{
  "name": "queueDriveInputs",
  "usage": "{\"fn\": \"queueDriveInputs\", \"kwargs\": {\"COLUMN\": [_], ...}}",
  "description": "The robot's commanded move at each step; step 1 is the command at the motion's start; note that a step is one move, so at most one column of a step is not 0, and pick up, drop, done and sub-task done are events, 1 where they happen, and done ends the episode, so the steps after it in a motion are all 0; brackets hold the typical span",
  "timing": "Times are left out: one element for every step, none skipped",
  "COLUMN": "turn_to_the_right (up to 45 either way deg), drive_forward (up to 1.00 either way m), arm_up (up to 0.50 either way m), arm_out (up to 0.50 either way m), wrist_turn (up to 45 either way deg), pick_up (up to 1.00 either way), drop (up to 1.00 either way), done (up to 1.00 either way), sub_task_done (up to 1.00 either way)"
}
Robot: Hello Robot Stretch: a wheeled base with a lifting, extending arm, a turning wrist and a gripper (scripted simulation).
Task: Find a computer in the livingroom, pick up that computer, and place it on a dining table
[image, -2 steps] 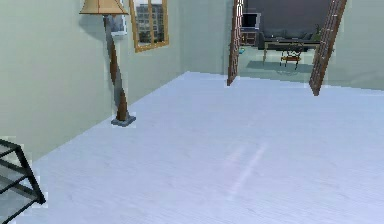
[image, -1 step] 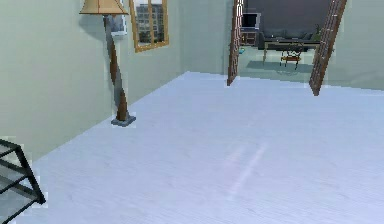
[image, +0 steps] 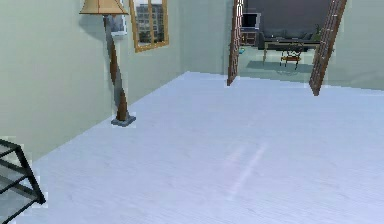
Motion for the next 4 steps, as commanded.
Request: {"fn": "queueDriveInputs", "kwargs": {"turn_to_the_right": [0.0,0.0,0.0,0.0], "drive_forward": [0.00,0.00,0.00,0.00], "arm_up": [0.00,-0.30,0.00,0.10], "arm_out": [0.00,0.00,0.00,0.00], "wrist_turn": [12.0,0.0,0.0,0.0], "pick_up": [0.00,0.00,1.00,0.00], "drop": [0.00,0.00,0.00,0.00], "done": [0.00,0.00,0.00,0.00], "sub_task_done": [0.00,0.00,0.00,0.00]}}
